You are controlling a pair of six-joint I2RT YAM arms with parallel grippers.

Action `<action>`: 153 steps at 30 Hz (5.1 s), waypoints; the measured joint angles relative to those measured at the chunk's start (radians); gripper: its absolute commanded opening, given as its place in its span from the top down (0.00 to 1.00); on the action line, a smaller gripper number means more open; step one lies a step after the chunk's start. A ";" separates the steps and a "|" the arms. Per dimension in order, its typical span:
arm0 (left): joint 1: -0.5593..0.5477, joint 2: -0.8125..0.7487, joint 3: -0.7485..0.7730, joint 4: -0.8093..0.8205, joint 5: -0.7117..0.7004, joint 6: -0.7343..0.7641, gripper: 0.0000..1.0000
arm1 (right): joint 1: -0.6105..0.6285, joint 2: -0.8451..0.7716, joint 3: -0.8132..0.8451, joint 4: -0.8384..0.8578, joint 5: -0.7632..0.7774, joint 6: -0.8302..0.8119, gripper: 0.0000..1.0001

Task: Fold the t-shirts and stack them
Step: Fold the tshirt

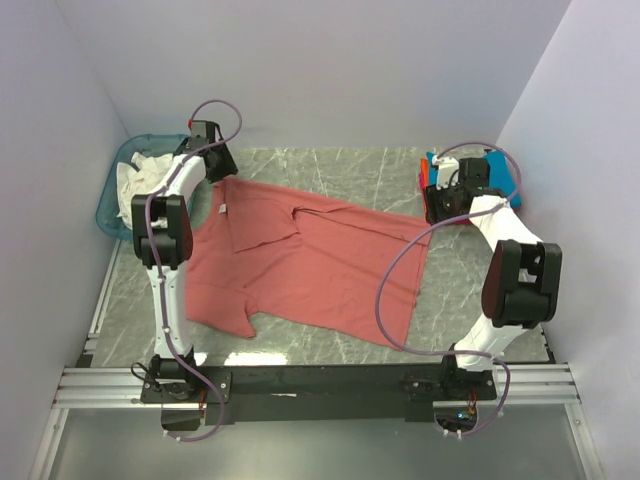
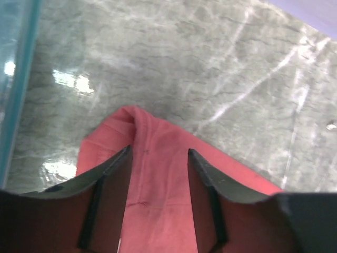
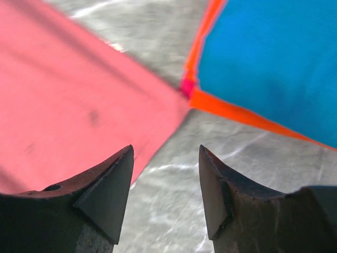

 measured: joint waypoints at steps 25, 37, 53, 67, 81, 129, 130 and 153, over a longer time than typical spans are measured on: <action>-0.013 -0.377 -0.479 0.172 0.082 -0.026 0.49 | 0.072 -0.006 -0.001 -0.294 -0.307 -0.190 0.45; -0.061 -0.707 -0.878 0.147 0.055 -0.094 0.48 | 0.170 -0.007 -0.012 -0.310 -0.337 -0.189 0.45; -0.116 -0.606 -0.959 0.115 -0.008 -0.164 0.56 | 0.171 -0.008 -0.084 -0.267 -0.308 -0.175 0.46; -0.127 -0.407 -0.500 0.107 0.049 -0.033 0.69 | 0.172 0.136 0.141 -0.231 -0.170 -0.113 0.83; -0.127 -0.117 -0.274 0.009 0.099 0.040 0.71 | 0.212 0.339 0.296 -0.234 0.046 -0.100 0.87; -0.030 -0.029 -0.060 -0.068 0.261 -0.094 0.46 | 0.272 0.732 0.968 -0.333 0.381 -0.109 0.79; -0.032 -0.043 -0.060 -0.067 0.268 -0.095 0.45 | 0.272 0.706 0.952 -0.334 0.365 -0.109 0.77; 0.029 -1.492 -1.114 0.086 0.033 -0.061 0.01 | 0.074 -0.076 -0.231 -0.295 -0.261 0.057 0.42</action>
